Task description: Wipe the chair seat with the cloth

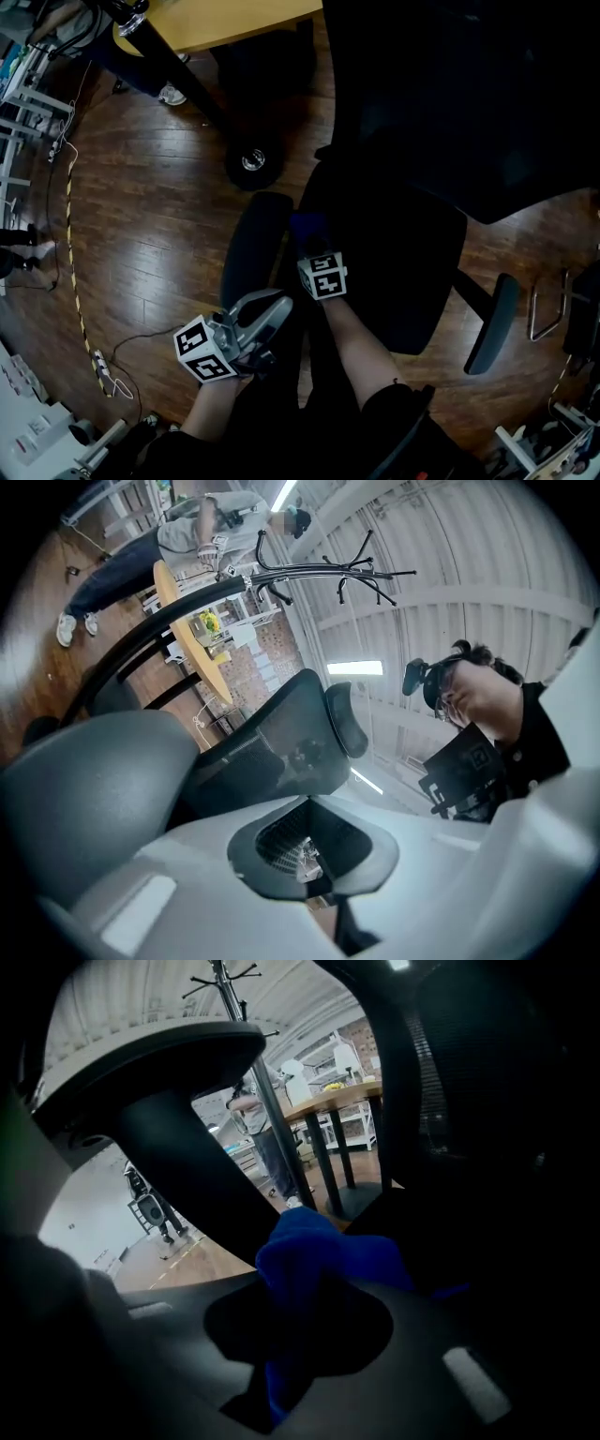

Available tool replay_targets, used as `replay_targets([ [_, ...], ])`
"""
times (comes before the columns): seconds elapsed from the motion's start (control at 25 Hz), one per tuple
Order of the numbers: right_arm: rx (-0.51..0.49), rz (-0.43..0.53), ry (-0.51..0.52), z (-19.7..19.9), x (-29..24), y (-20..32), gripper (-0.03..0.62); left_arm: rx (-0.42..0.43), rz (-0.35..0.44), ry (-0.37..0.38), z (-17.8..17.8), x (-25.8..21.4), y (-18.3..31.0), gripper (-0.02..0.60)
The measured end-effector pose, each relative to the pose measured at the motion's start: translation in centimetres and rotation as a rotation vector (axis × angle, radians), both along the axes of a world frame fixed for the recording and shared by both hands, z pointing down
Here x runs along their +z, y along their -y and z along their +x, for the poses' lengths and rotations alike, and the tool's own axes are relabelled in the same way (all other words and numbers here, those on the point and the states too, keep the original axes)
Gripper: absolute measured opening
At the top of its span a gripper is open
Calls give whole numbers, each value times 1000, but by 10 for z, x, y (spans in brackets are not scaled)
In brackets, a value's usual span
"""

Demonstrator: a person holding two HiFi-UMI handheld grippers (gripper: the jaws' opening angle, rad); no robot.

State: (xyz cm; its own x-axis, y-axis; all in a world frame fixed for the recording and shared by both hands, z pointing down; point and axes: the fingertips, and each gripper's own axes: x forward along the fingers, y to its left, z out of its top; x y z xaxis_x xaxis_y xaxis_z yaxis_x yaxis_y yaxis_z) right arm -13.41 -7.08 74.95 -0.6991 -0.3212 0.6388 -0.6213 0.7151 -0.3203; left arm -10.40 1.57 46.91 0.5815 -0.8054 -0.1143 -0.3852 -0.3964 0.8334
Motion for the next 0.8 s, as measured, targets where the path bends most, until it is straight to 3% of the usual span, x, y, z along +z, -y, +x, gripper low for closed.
replay_targets([
  [0.2, 88, 27, -35, 66, 21, 9, 61, 27, 7, 2, 5, 1, 1, 0],
  [0.6, 431, 56, -233, 311, 20, 40, 61, 145, 12, -19, 56, 1, 13, 0],
  [0.8, 538, 66, -273, 379, 11, 43, 61, 198, 13, -20, 77, 4, 22, 0],
])
